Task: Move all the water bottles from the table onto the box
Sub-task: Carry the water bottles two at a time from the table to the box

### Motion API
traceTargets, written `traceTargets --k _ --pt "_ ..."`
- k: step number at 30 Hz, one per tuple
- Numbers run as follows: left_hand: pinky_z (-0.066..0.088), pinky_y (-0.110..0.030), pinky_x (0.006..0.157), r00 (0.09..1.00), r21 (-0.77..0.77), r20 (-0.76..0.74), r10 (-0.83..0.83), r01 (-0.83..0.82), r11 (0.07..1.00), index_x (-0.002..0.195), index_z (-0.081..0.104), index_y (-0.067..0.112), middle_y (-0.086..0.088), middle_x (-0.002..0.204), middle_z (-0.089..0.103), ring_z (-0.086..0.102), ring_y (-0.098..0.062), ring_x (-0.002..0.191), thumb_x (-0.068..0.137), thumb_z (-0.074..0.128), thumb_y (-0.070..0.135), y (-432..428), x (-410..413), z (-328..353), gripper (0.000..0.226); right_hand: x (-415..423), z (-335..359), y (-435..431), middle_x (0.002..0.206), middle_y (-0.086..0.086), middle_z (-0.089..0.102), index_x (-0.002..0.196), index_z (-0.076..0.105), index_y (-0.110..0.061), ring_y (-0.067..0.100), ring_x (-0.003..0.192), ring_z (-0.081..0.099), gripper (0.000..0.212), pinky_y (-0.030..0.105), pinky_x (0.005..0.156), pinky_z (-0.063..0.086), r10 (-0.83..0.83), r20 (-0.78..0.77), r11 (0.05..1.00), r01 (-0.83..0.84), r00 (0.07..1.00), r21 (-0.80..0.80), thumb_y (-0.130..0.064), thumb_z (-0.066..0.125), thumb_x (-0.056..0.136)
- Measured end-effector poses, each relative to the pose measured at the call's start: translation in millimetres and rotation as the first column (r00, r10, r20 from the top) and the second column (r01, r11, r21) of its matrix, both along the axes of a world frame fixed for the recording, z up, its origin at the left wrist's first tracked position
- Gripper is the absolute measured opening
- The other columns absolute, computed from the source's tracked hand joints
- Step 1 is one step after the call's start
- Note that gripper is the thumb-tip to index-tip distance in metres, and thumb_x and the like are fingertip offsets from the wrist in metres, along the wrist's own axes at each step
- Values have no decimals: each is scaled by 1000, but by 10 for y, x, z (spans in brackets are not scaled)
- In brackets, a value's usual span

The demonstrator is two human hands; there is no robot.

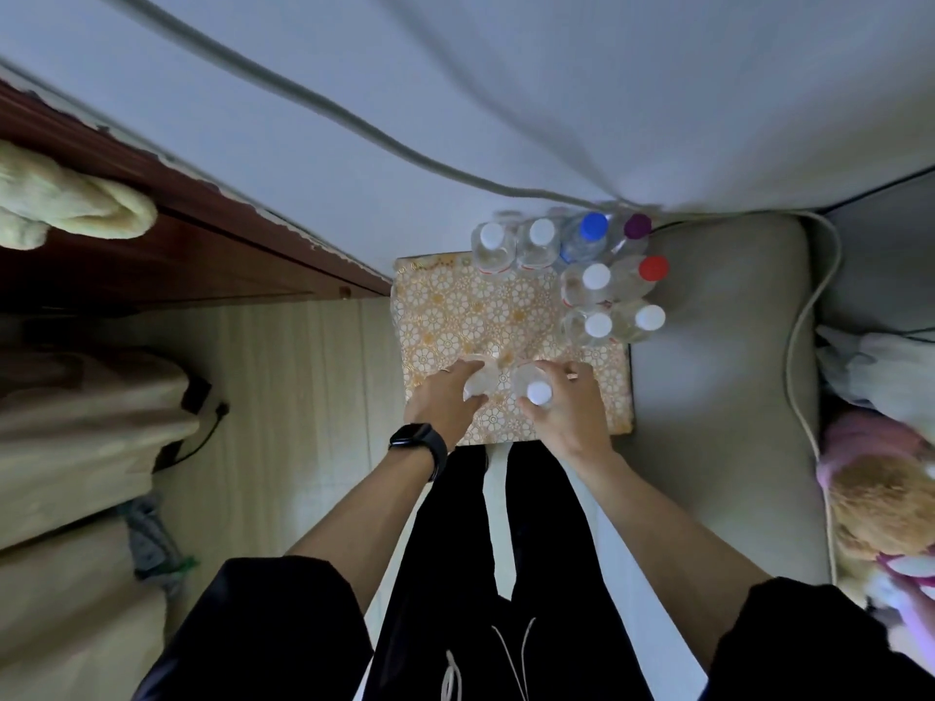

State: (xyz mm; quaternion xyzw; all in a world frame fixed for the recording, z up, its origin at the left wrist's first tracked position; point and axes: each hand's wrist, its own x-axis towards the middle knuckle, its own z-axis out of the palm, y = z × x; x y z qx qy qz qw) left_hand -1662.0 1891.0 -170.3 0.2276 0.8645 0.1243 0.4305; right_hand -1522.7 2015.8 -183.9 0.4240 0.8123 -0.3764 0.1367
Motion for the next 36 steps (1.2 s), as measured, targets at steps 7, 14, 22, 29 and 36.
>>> traceTargets --k 7,14,22,29,36 --pt "48 -37 82 959 -143 -194 -205 180 973 139 43 28 -3 130 61 65 -31 103 100 50 36 -27 98 36 40 140 107 58 101 6 61 132 49 -30 29 86 63 51 37 65 51 160 84 978 -170 984 123 -57 59 90" --pt "52 -37 69 911 -155 -236 -337 307 939 135 44 20 -8 101 71 67 -33 87 101 46 40 175 -8 69 39 4 168 183 93 5 73 125 55 -18 30 85 69 34 39 68 53 225 37 965 -228 974 129 -38 56 97" --pt "48 -35 61 934 -25 -287 -212 214 977 133 44 17 -9 101 71 67 -33 84 101 50 37 584 -305 50 38 -368 199 504 90 8 74 118 57 -13 31 82 71 31 41 65 56 155 -52 964 -139 987 227 -34 61 96" --pt "51 -38 64 948 48 -295 -119 139 989 131 46 18 -10 100 71 66 -33 86 99 53 36 956 -516 -72 37 -819 128 783 98 8 73 129 52 -13 29 90 70 36 37 72 53 159 6 948 -155 987 278 -33 56 100" --pt "55 -44 74 963 53 -264 -50 66 996 131 48 16 -12 104 70 66 -34 92 98 56 34 1035 -564 -89 37 -923 78 851 100 8 74 132 53 -16 32 96 68 38 42 81 53 165 41 949 -169 986 267 -34 57 99"
